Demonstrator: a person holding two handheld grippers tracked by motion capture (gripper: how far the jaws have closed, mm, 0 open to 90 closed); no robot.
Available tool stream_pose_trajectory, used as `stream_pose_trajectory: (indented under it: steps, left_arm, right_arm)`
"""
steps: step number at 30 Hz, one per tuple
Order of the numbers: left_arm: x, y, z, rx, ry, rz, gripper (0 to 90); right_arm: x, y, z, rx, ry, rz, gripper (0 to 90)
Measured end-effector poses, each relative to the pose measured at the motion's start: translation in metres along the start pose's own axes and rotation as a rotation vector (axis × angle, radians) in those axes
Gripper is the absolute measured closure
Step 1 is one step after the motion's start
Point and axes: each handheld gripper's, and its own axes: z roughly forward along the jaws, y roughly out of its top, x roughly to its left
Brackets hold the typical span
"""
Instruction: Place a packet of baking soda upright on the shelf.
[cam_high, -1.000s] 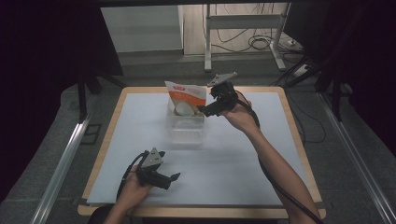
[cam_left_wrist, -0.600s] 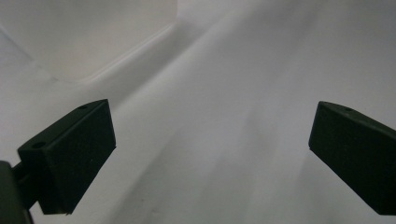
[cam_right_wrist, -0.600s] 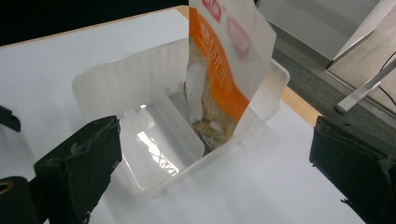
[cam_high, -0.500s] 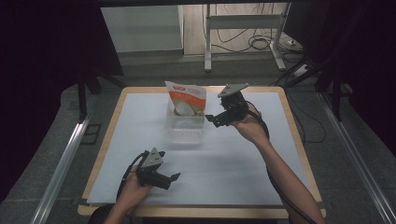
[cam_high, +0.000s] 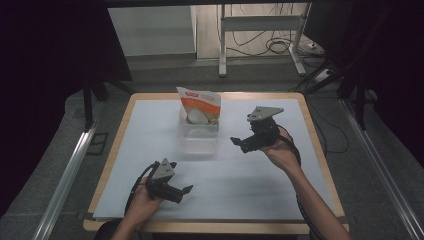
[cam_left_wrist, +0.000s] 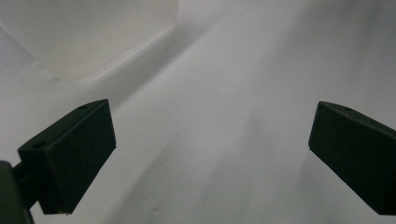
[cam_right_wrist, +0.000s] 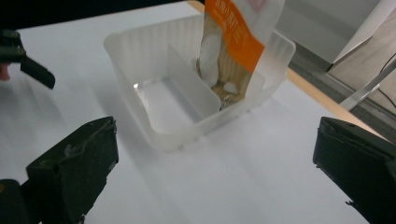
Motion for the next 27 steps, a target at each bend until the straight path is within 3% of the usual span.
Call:
stream_pose_trajectory:
  steps: [2,23,27]
  left_arm:
    - [0.000,0.000,0.000,0.001,0.001,0.003,0.8]
    - [0.000,0.000,-0.002,-0.002,0.002,0.003,0.9]
    - [0.000,0.000,-0.002,-0.001,0.002,0.003,0.9]
  right_arm:
    - [0.000,-0.005,-0.004,0.017,-0.008,-0.003,0.0]
    - [0.013,-0.058,-0.041,0.008,-0.056,0.086,0.0]
    - [0.018,-0.070,-0.046,0.003,-0.082,0.077,0.0]
